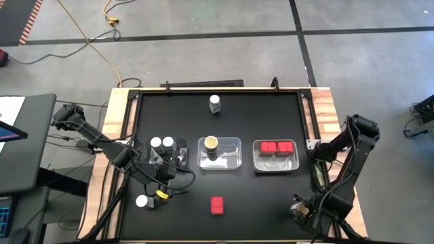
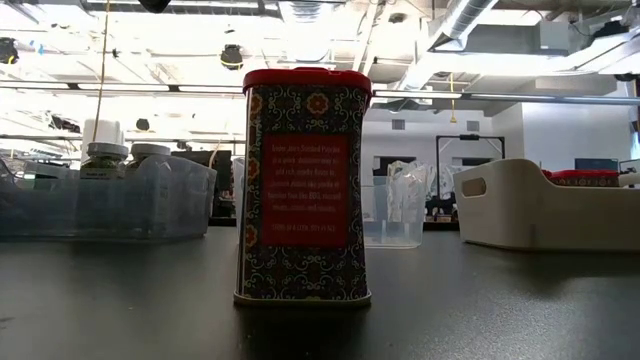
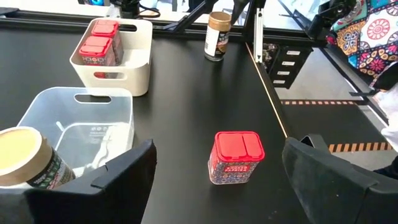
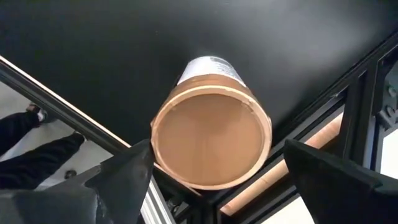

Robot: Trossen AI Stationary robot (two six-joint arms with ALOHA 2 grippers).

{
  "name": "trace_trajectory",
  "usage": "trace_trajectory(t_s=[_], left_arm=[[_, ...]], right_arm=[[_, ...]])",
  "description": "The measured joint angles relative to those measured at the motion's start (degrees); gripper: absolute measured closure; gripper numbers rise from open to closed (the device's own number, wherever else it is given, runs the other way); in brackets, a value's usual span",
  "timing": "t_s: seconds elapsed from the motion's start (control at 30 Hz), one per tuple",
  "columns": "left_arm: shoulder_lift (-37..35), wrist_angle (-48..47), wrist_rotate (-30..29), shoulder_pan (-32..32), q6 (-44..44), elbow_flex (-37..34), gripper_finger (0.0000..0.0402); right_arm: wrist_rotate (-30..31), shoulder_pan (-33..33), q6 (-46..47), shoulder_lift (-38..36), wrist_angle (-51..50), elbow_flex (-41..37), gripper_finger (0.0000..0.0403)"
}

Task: Sort spices by type
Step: Put the gold seasoning bottle into the transparent bin

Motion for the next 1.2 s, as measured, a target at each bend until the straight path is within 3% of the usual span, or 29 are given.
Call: trace_trajectory(t_s=[0.77, 1.2], left_arm=[[0.0, -0.9, 0.0, 0.0, 0.1, 0.0, 0.0068], [0.0, -1.0, 0.0, 0.0, 0.1, 0.0, 0.0068]], right_arm=[[0.0, -0.2, -2.6, 2.2, 1.0, -0.1, 0.0021], [0.0, -0.2, -2.6, 2.2, 1.3, -0.1, 0.0107]])
